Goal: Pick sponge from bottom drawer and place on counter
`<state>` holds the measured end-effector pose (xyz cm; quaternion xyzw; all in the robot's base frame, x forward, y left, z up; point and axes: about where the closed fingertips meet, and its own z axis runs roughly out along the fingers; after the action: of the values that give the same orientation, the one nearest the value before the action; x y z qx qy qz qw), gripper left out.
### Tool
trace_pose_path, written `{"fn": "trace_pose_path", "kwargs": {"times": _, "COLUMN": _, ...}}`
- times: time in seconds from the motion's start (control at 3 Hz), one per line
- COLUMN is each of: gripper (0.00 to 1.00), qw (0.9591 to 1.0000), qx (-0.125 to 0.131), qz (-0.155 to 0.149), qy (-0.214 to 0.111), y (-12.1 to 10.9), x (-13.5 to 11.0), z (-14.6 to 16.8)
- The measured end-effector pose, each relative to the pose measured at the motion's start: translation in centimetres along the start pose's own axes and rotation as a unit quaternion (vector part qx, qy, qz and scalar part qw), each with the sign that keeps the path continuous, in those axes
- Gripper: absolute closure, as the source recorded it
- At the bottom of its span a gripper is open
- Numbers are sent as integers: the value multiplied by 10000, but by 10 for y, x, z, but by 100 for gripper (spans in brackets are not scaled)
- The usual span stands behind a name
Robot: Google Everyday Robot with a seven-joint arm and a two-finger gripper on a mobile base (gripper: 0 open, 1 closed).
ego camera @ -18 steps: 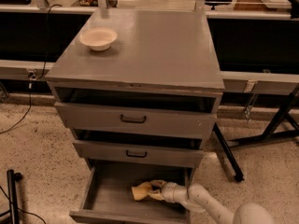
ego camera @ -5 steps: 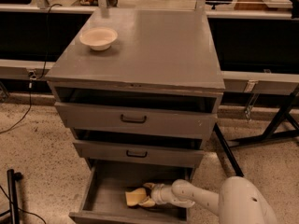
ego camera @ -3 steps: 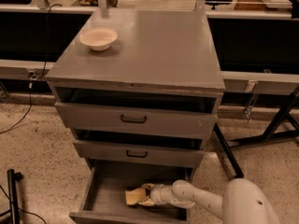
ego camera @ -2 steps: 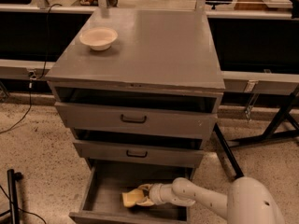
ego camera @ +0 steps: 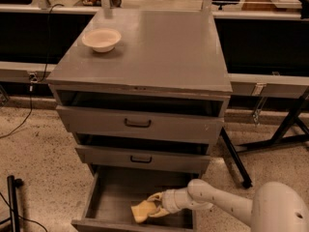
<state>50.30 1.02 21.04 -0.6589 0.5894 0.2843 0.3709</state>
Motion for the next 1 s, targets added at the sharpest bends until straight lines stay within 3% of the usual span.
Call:
{"fn": "trace_pose_path", "kwargs": {"times": 0.33, "gripper": 100, "qw": 9988, "qx": -91, "qz": -199, "qy": -434, "y": 13, "x": -10, "z": -44}}
{"fn": "trace_pose_path", "kwargs": {"times": 0.67, "gripper": 100, "qw": 9961, "qx": -442, "qz": -271, "qy": -713, "y": 35, "x": -21, "z": -50}}
{"fn": "trace_pose_path", "kwargs": {"times": 1.0, "gripper": 100, "qw": 9969, "qx": -377, "qz": -316, "qy": -620, "y": 34, "x": -24, "z": -53}}
